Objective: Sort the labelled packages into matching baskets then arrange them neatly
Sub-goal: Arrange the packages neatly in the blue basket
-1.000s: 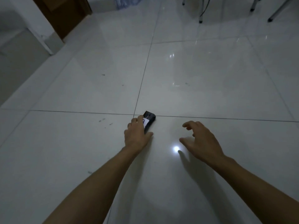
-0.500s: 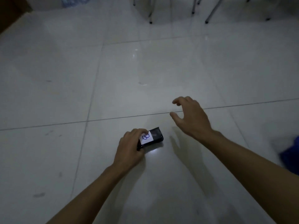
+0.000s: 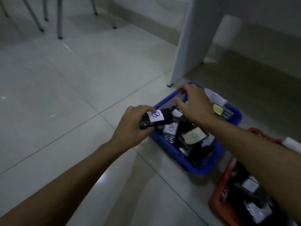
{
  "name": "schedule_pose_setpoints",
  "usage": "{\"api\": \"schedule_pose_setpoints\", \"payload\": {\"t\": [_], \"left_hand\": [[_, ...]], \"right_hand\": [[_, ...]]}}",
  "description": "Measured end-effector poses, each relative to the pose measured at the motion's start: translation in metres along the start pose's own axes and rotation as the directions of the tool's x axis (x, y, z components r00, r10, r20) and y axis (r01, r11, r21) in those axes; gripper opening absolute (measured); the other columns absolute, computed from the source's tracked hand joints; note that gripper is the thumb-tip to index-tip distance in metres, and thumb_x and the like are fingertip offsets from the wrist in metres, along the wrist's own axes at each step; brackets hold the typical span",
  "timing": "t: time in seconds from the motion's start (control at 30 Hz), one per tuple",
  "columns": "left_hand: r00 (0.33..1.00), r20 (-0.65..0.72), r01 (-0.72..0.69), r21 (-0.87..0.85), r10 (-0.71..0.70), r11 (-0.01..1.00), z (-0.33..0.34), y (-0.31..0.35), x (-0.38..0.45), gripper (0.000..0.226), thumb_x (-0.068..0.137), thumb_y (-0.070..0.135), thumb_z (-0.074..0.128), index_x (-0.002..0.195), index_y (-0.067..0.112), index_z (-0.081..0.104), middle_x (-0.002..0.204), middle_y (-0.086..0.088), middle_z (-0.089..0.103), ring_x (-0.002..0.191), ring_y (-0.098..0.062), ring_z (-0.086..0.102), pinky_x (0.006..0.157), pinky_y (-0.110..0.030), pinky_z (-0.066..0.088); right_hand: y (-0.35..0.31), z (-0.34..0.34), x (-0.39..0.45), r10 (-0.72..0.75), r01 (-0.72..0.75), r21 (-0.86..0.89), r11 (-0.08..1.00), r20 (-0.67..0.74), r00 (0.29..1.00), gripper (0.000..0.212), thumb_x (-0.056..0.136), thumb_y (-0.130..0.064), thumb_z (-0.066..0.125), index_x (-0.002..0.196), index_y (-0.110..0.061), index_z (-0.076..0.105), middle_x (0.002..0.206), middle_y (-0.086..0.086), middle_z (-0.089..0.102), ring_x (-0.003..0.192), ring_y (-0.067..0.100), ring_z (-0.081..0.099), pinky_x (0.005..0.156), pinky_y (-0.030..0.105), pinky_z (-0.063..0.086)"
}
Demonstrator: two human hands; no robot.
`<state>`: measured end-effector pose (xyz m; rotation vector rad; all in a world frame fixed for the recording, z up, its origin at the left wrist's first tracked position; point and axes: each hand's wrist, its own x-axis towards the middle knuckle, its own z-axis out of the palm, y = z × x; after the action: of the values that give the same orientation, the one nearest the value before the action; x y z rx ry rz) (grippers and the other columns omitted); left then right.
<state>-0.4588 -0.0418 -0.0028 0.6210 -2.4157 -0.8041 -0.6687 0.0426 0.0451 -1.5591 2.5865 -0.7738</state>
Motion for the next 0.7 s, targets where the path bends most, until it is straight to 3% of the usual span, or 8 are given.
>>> {"api": "schedule_pose_setpoints", "payload": {"t": [0.17, 0.3, 0.43, 0.53, 0.7], "left_hand": [[0.956, 0.274, -0.096, -0.038, 0.103, 0.995, 0.063, 0.050, 0.044, 0.050, 0.067, 0.026, 0.075, 0.113, 0.032, 0.058, 0.114, 0.016, 0.059, 0.104, -0.015, 0.042, 0.090, -0.035, 0.042], [0.886, 0.448, -0.114, -0.032, 0.116, 0.993, 0.093, 0.072, 0.044, 0.050, 0.071, 0.022, 0.079, 0.114, 0.033, 0.057, 0.099, 0.029, 0.041, 0.106, -0.007, 0.030, 0.084, -0.025, 0.032], [0.902, 0.424, -0.125, 0.079, 0.080, 0.989, 0.107, 0.070, 0.038, 0.053, 0.066, 0.036, 0.083, 0.109, 0.030, 0.052, 0.096, 0.020, 0.042, 0.108, -0.014, 0.039, 0.086, -0.033, 0.036], [0.882, 0.468, -0.116, 0.092, 0.059, 0.989, 0.107, 0.065, 0.035, 0.063, 0.063, 0.050, 0.080, 0.114, 0.031, 0.048, 0.107, 0.019, 0.048, 0.111, -0.013, 0.040, 0.095, -0.044, 0.039], [0.894, 0.435, -0.171, 0.116, 0.105, 0.978, 0.087, 0.072, 0.054, 0.057, 0.073, 0.056, 0.070, 0.119, 0.029, 0.051, 0.110, 0.013, 0.054, 0.110, -0.013, 0.044, 0.094, -0.041, 0.043]], "right_hand": [[0.079, -0.032, -0.042, 0.195, -0.195, 0.007, 0.981, -0.064, 0.979, 0.024, 0.091, -0.035, 0.061, 0.112, -0.024, 0.059, 0.113, 0.001, 0.060, 0.106, 0.022, 0.054, 0.084, 0.040, 0.050], [0.107, -0.038, -0.072, 0.260, -0.261, -0.007, 0.965, -0.034, 0.965, 0.028, 0.092, -0.038, 0.060, 0.116, -0.023, 0.058, 0.115, 0.003, 0.060, 0.108, 0.024, 0.054, 0.088, 0.043, 0.049], [0.112, -0.040, -0.090, 0.273, -0.273, -0.004, 0.962, -0.027, 0.962, 0.031, 0.091, -0.039, 0.060, 0.118, -0.024, 0.058, 0.115, -0.001, 0.060, 0.111, 0.023, 0.051, 0.091, 0.046, 0.047], [0.108, -0.042, -0.095, 0.273, -0.272, -0.036, 0.962, 0.020, 0.962, 0.034, 0.091, -0.040, 0.061, 0.122, -0.026, 0.056, 0.120, -0.002, 0.059, 0.117, 0.022, 0.047, 0.097, 0.048, 0.043], [0.098, -0.062, -0.083, 0.195, -0.174, -0.172, 0.970, 0.112, 0.974, 0.035, 0.091, -0.041, 0.060, 0.122, -0.027, 0.055, 0.121, -0.003, 0.058, 0.116, 0.024, 0.046, 0.094, 0.042, 0.040]]}}
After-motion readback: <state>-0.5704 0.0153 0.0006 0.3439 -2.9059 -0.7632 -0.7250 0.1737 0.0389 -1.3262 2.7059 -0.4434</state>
